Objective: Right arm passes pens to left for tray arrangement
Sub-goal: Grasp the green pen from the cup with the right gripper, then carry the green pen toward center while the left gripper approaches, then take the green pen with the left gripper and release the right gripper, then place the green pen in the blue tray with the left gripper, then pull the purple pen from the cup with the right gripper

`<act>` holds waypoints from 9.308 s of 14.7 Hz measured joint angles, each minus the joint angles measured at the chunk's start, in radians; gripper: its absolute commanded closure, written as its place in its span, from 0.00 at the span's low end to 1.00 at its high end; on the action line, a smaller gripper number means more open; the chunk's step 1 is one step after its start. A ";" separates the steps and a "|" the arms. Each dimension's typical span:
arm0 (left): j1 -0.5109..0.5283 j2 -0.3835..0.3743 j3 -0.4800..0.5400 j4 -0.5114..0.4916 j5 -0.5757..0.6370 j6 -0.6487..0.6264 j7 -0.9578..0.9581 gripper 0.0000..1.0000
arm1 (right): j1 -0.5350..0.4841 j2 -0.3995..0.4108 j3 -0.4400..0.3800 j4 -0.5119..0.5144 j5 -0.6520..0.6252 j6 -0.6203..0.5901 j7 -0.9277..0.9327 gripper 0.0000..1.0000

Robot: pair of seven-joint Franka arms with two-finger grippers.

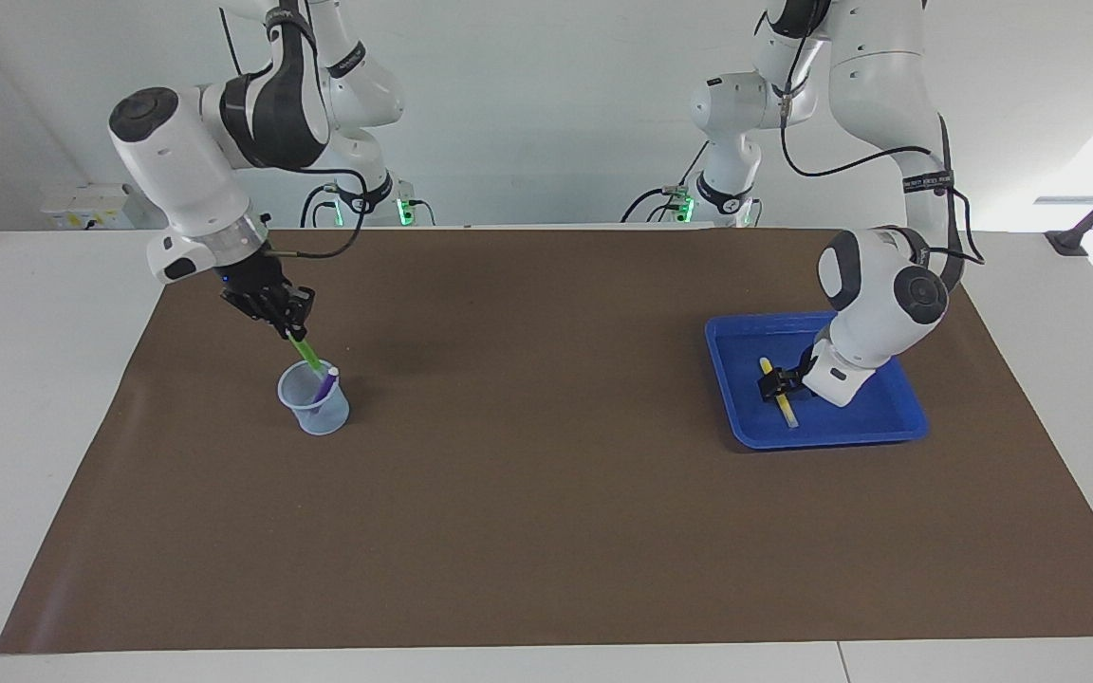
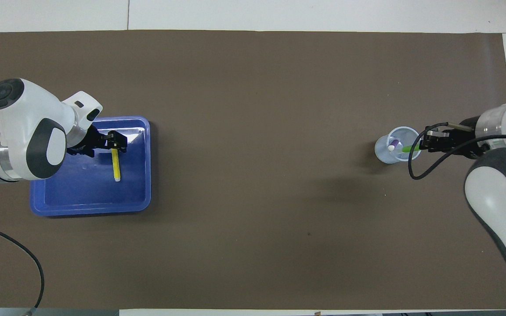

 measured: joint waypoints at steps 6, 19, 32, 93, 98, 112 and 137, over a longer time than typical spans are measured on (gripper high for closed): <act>0.016 -0.012 -0.001 0.083 -0.004 -0.123 -0.003 0.00 | -0.001 -0.020 -0.038 0.165 0.187 -0.219 0.088 1.00; 0.005 -0.181 -0.047 0.416 -0.458 -0.461 -0.944 0.00 | 0.022 0.039 0.308 0.238 0.585 0.070 0.734 1.00; -0.109 -0.332 -0.220 0.157 -0.770 0.041 -1.610 0.00 | 0.023 0.113 0.438 0.292 0.586 0.200 0.843 1.00; 0.195 -0.368 -0.194 0.004 -0.606 -0.193 -0.624 1.00 | 0.011 0.099 0.208 0.025 -0.183 0.125 0.277 0.02; 0.272 -0.239 -0.193 -0.013 -0.289 -0.200 -0.232 1.00 | 0.010 0.121 0.181 -0.072 -0.343 0.159 0.214 0.12; 0.303 -0.027 -0.196 -0.010 0.092 -0.059 0.018 1.00 | 0.009 0.128 0.165 -0.172 -0.391 0.283 0.210 0.45; 0.309 -0.037 -0.218 0.260 -0.127 -0.368 -0.123 0.00 | 0.019 -0.031 0.181 0.131 0.120 -0.109 0.185 1.00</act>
